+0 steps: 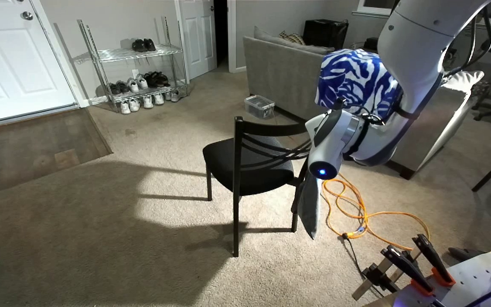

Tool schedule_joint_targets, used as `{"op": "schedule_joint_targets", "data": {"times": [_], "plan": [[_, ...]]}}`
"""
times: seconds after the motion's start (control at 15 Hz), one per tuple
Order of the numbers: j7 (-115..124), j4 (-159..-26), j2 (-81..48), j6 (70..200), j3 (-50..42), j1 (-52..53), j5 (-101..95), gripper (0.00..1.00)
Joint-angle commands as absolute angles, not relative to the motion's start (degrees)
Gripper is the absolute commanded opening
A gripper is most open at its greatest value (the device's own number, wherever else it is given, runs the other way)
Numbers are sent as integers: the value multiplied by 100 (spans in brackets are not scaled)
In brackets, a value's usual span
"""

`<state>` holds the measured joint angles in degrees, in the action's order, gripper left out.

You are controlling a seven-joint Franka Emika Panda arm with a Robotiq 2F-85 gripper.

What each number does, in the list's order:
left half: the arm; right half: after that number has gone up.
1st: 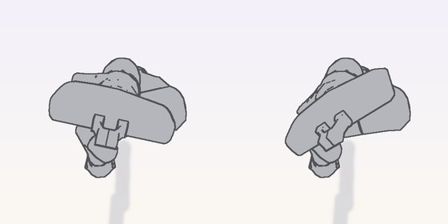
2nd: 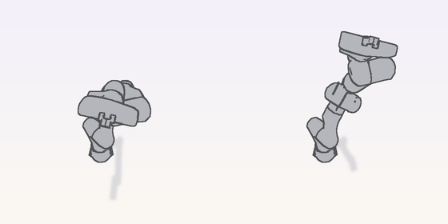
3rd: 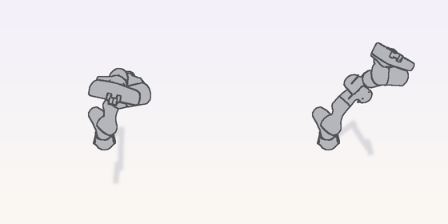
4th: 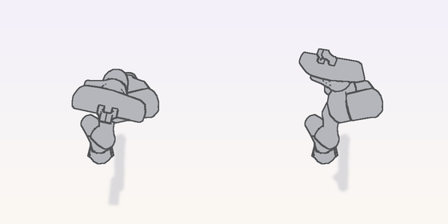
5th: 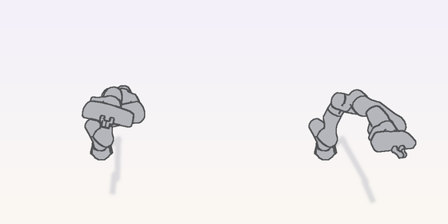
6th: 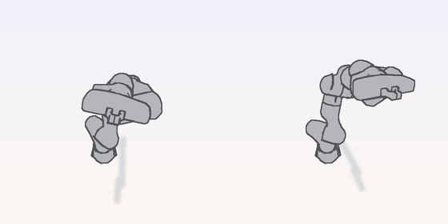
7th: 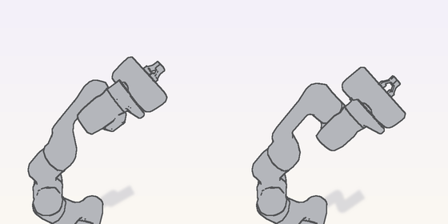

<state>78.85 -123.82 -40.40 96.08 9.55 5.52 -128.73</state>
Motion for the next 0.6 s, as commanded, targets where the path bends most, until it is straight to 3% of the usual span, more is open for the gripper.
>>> {"op": "schedule_joint_targets", "data": {"times": [0.0, 0.53], "plan": [[8056, -12456, -3981, 9474, 1095, 631, -12947, 100], [8012, -12460, -3955, 9514, 1264, 825, -12950, 100]]}}
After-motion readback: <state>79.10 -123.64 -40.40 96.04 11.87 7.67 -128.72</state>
